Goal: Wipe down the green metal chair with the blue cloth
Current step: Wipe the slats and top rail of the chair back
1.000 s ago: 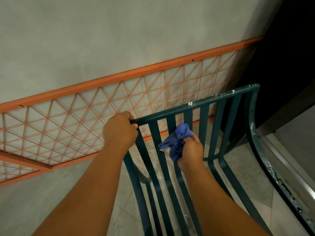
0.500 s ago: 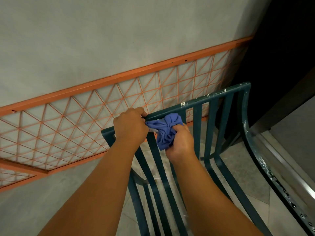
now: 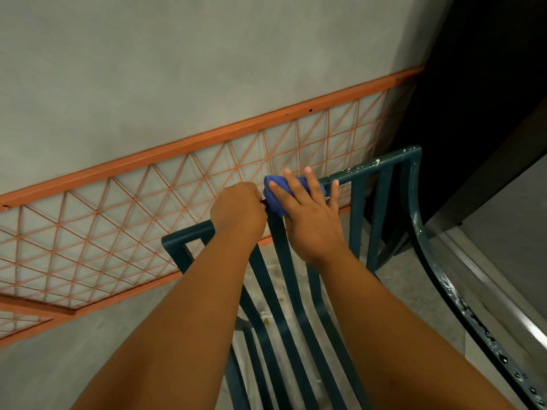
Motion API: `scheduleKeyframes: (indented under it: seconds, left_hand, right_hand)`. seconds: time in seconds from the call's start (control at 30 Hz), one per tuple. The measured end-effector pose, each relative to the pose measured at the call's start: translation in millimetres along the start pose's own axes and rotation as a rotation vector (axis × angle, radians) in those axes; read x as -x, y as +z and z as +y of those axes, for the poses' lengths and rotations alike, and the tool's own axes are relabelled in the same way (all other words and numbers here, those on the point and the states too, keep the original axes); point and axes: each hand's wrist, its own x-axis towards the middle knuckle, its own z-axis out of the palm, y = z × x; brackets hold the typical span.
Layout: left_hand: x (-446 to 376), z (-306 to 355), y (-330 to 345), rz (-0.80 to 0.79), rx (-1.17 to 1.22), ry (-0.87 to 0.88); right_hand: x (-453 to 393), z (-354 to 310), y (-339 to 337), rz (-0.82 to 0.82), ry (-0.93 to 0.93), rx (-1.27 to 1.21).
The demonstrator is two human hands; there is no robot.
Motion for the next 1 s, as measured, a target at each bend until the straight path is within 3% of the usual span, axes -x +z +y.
scheduleKeyframes:
  seconds: [0.13, 0.3, 0.5, 0.7, 0.77, 0.9, 1.0]
  left_hand:
    - [-5, 7, -1, 0.023, -0.025, -0.027]
    - [-7, 3, -2, -0.010, -0.036, -0.037]
    - [1, 2, -2, -0.004, -0.011, 0.012]
    - [6, 0, 0, 0.042, -0.011, 0.037]
    - [7, 0, 1, 0.044, 0.003, 0.049]
    - [10, -2, 4, 0.085, 0.008, 0.066]
    - [12, -4, 5, 0.121, 0.007, 0.066]
  right_hand:
    - [-6, -21, -3, -0.020, 0.096, -0.079]
    - [6, 12, -5, -0.038, -0.071, -0.207]
    - [-28, 3, -17, -0.031, 0.222, -0.091]
    - [5, 16, -6, -0.074, -0.067, -0.121]
    - [3, 33, -10, -0.102, -0.048, -0.089]
    - [-20, 22, -14, -0.099, 0.182, 0.050]
    - [-14, 4, -4, -0.077, 0.095, -0.009]
